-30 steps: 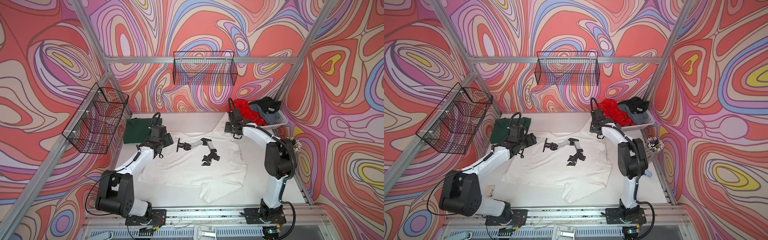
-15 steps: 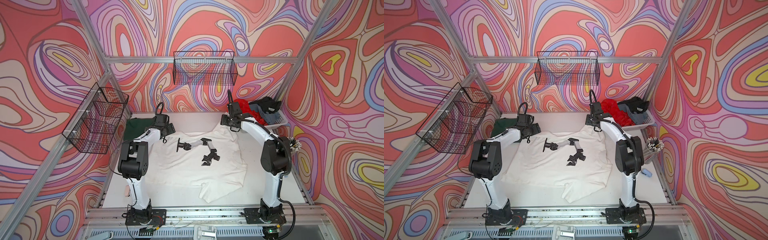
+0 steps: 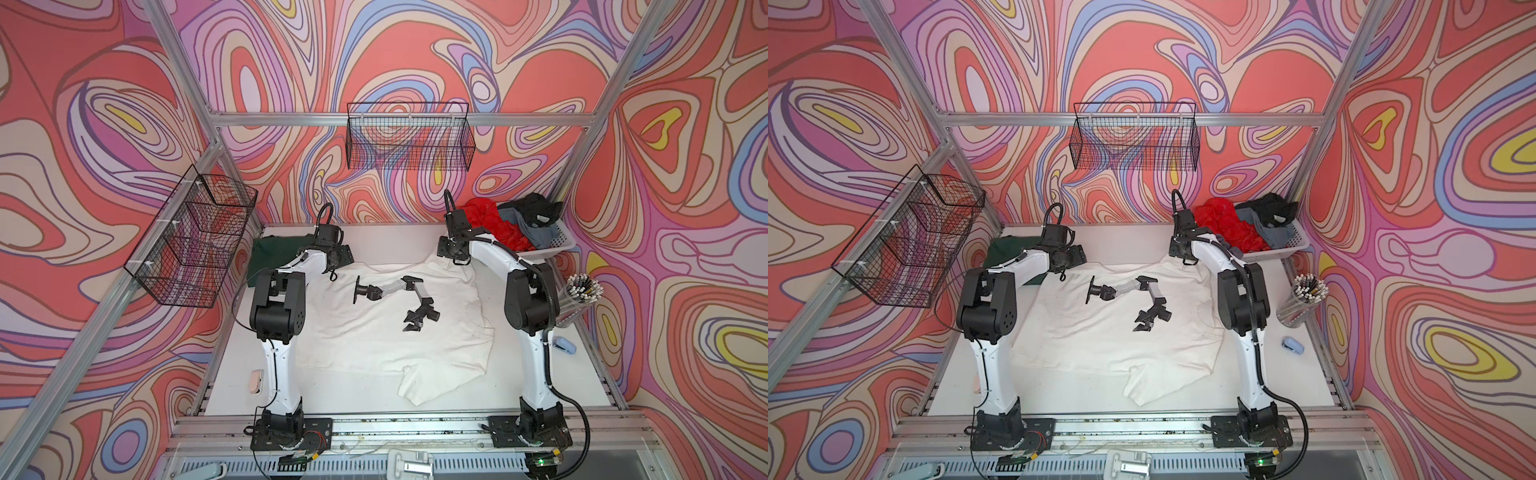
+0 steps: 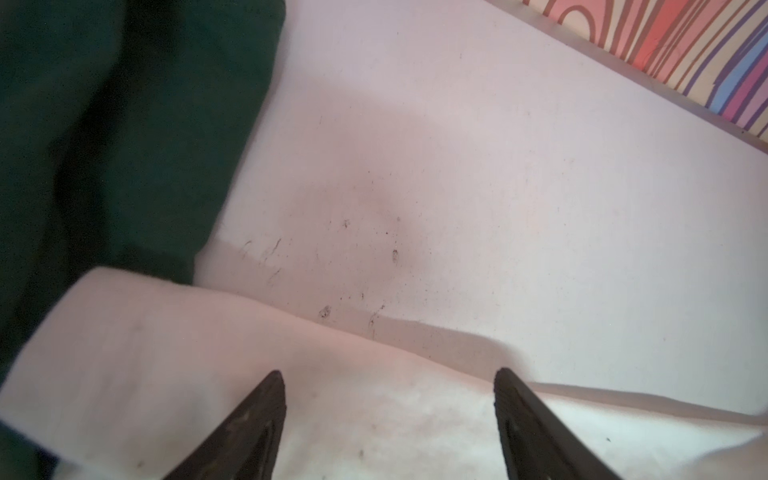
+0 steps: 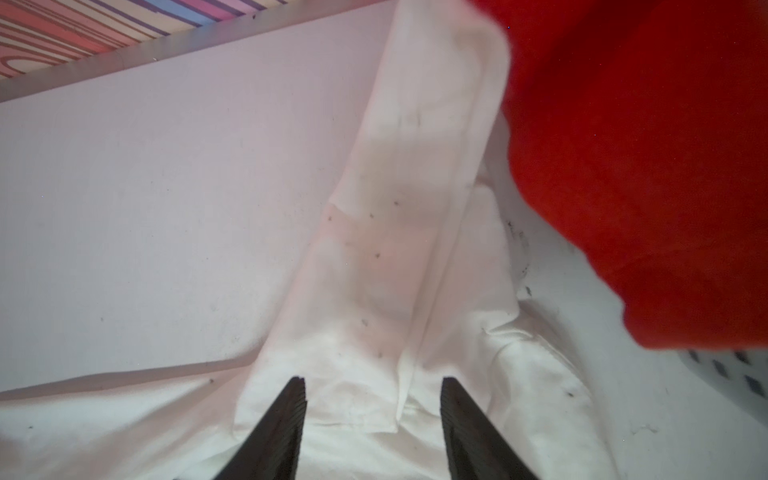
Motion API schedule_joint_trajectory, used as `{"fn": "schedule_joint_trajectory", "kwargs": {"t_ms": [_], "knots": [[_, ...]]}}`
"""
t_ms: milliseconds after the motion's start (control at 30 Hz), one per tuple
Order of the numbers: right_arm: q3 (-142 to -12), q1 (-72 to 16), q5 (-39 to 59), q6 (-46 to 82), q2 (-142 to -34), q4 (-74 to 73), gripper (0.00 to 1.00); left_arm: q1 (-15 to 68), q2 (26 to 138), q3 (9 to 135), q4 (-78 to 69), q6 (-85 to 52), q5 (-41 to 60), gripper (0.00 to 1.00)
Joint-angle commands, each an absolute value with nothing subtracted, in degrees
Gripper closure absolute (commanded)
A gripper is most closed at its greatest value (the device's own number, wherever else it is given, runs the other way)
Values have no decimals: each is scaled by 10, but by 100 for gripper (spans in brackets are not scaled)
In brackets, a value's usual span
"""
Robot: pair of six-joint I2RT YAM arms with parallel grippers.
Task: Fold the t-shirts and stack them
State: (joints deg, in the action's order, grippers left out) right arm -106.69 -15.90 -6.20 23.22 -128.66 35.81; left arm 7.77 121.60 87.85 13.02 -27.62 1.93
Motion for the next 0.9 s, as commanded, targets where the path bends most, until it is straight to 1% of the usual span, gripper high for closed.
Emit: {"fn": "schedule_joint_trajectory", "kwargs": {"t_ms": [0, 200, 367, 633, 800, 867], "knots": [[-1023, -165, -63, 248, -1263, 352, 48, 73, 1230, 898, 148, -272, 28, 23], [-983, -168, -38, 254, -1261, 333, 54, 73, 1233, 902, 148, -274, 37, 23], [-986, -169, -41, 251, -1261, 324, 58, 73, 1229, 899, 147, -274, 39, 24], [-1022, -169, -43, 250, -1283, 323, 59, 73, 1225, 899, 147, -277, 40, 24], [-1039, -171, -21, 245, -1295, 312, 59, 73, 1222, 899, 148, -277, 41, 24], [-1054, -171, -26, 245, -1306, 321, 59, 73, 1223, 898, 148, -277, 42, 24]]}}
